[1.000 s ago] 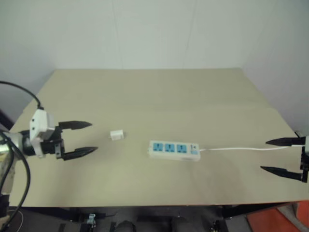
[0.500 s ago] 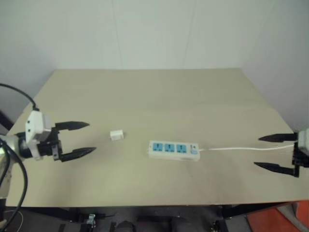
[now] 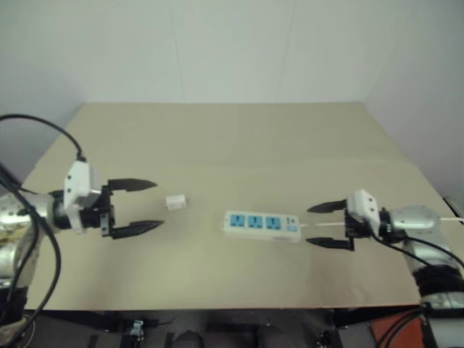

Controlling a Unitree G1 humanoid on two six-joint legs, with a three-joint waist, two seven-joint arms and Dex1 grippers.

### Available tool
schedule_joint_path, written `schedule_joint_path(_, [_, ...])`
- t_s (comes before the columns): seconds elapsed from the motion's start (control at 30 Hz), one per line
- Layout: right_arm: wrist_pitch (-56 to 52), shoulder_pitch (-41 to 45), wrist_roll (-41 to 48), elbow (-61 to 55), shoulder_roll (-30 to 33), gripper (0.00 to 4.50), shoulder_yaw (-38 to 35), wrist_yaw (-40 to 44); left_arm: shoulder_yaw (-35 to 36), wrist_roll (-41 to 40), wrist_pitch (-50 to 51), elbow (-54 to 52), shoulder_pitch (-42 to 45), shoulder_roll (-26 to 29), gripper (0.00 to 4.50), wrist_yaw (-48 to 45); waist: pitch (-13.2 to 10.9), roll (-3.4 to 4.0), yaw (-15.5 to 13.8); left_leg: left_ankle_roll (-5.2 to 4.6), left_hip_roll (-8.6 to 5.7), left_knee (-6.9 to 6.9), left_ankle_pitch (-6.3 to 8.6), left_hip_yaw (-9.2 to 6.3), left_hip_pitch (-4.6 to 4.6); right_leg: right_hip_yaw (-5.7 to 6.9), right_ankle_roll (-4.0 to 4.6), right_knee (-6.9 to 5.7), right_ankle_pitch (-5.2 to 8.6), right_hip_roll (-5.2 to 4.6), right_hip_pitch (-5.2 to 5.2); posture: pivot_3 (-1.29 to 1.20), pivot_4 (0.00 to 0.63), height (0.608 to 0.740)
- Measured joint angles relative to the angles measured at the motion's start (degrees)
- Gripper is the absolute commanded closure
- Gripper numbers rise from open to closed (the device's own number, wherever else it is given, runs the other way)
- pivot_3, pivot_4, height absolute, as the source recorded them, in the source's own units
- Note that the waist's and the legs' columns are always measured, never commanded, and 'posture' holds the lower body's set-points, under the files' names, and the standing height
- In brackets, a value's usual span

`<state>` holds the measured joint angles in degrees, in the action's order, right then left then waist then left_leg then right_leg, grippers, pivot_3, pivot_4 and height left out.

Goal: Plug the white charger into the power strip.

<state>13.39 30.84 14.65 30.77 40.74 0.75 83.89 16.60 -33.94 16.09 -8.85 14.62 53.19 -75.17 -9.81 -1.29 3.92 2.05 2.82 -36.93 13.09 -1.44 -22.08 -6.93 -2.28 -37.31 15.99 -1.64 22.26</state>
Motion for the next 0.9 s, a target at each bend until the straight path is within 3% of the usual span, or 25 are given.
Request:
schedule_joint_path(0.5, [6.11, 9.51, -4.85, 19.29, -7.34, 0.05, 3.42, 2.22, 0.07, 0.02, 0.46, -1.66, -2.52, -0.25, 0.00, 1.64, 0.00, 0.00, 0.17, 0.00, 0.00, -0.01, 0.00, -0.01, 0.09, -0.01, 0.01, -0.17, 0.01, 0.00, 0.00, 0.00, 0.150, 0.740])
schedule_joint_path(0.9, [10.77, 10.01, -2.11, 27.27, -11.32, 0.05, 0.24, 4.33, 0.26, -0.04, 0.45, -1.67, -3.18, -0.16, 0.00, 1.99, 0.00, 0.00, 0.21, 0.00, 0.00, -0.02, 0.00, -0.01, 0.12, 0.00, 0.01, -0.21, 0.01, 0.01, -0.01, 0.00, 0.150, 0.740])
